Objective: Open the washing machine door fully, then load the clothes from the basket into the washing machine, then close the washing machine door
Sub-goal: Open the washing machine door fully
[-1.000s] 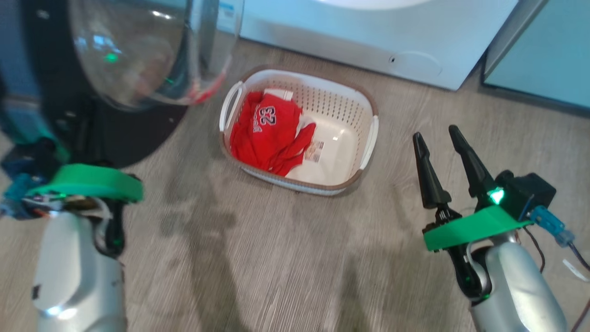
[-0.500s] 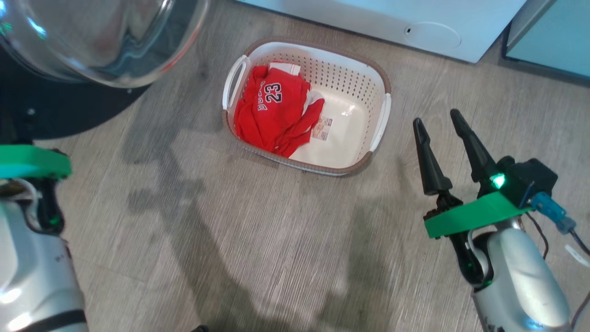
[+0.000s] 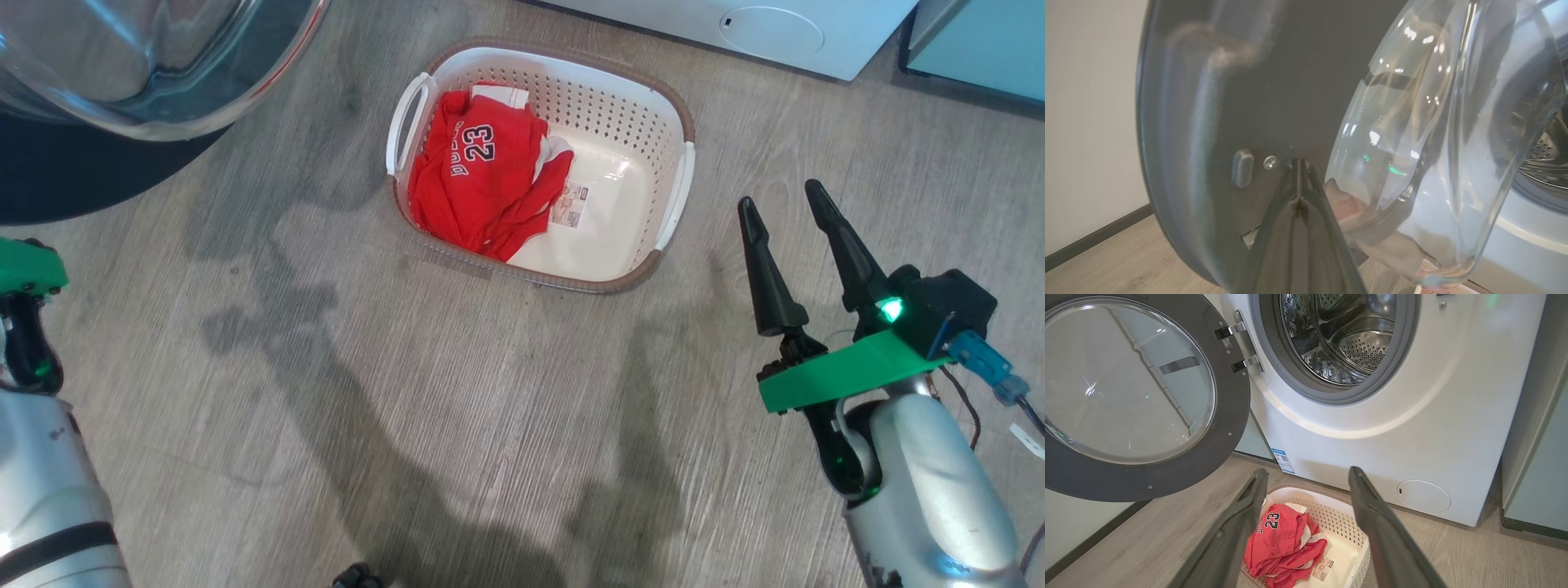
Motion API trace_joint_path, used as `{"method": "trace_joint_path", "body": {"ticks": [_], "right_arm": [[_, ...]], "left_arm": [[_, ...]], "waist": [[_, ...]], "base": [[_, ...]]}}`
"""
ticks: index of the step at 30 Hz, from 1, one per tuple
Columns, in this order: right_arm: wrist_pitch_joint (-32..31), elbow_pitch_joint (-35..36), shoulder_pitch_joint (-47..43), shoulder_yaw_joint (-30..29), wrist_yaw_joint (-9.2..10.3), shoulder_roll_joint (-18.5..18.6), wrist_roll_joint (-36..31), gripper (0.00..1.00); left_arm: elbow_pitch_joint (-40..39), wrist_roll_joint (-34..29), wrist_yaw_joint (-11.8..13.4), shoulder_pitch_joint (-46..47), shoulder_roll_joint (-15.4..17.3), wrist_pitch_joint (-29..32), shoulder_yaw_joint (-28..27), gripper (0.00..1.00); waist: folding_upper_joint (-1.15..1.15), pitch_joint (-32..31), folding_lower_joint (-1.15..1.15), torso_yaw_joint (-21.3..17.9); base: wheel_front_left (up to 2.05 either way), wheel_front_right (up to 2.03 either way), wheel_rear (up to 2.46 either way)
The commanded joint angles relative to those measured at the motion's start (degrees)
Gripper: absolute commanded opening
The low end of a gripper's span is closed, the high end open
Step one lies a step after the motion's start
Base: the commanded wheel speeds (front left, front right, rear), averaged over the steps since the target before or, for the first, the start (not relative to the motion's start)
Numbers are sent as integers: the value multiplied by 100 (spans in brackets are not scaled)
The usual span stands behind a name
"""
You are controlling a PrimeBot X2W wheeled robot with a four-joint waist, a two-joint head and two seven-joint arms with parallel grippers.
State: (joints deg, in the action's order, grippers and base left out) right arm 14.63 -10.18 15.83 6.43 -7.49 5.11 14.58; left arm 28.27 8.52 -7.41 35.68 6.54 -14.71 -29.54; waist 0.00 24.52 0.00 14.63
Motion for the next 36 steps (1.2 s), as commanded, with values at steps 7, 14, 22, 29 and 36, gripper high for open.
{"method": "trace_joint_path", "body": {"ticks": [7, 14, 22, 29, 36], "right_arm": [[37, 123, 72, 186, 0, -56, 60, 100], [37, 29, -77, 226, 0, -140, 210, 100], [37, -15, -334, 197, 0, -203, 343, 100], [37, 32, -570, 99, 0, -217, 331, 100], [37, 93, -716, -12, 0, -221, 292, 100]], "left_arm": [[-250, -206, -5, -64, 170, -29, 95, 0], [-531, -285, -7, -740, -65, -29, 696, 0], [-912, -211, -7, -1552, -226, -29, 1301, 0], [-1140, -61, -7, -2190, -299, -29, 1709, 0], [-1455, 47, -6, -2625, -358, -29, 1900, 0]], "waist": [[0, -194, 0, -35], [0, -864, 0, -181], [0, -1544, 0, -557], [0, -1956, 0, -958], [0, -2144, 0, -1436]], "base": [[0, 0, 0], [0, 0, 0], [0, 0, 0], [0, 0, 0], [0, 0, 0]]}}
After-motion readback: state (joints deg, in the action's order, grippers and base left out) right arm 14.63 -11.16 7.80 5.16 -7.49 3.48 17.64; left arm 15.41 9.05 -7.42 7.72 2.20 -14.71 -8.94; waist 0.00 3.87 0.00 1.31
